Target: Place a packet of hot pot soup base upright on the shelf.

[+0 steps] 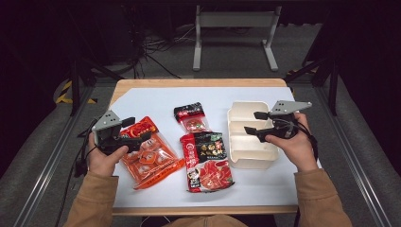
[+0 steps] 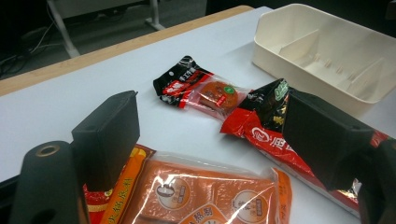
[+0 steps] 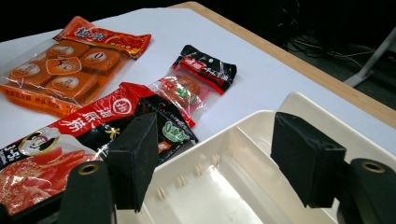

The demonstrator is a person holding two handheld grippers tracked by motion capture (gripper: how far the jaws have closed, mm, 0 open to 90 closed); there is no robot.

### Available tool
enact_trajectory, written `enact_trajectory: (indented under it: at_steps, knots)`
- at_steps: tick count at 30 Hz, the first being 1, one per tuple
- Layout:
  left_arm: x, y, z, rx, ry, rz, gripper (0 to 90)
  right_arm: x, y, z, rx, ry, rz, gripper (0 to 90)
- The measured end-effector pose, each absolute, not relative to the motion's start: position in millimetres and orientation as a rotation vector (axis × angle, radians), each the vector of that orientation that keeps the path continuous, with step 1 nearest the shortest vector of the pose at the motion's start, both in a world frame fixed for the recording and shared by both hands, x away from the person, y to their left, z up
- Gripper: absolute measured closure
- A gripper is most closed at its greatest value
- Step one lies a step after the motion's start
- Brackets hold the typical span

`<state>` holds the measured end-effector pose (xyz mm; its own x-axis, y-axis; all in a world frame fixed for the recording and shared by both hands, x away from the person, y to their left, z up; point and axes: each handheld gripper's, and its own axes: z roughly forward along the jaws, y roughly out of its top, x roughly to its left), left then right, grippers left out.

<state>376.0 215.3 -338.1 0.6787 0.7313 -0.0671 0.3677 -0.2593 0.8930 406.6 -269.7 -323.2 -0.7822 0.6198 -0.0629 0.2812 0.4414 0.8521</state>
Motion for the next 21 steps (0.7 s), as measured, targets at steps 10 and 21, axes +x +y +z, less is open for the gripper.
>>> enact_trajectory:
  at_steps: [10,21]
  knots:
    - [377,204,-337,1.892,0.804,0.437,24.8,404,-276,-319,0.773,2.304,1.294,29.9]
    - [380,175,-331,1.9,0.724,0.412,37.3,402,-281,-313,0.767,2.26,1.331,34.6]
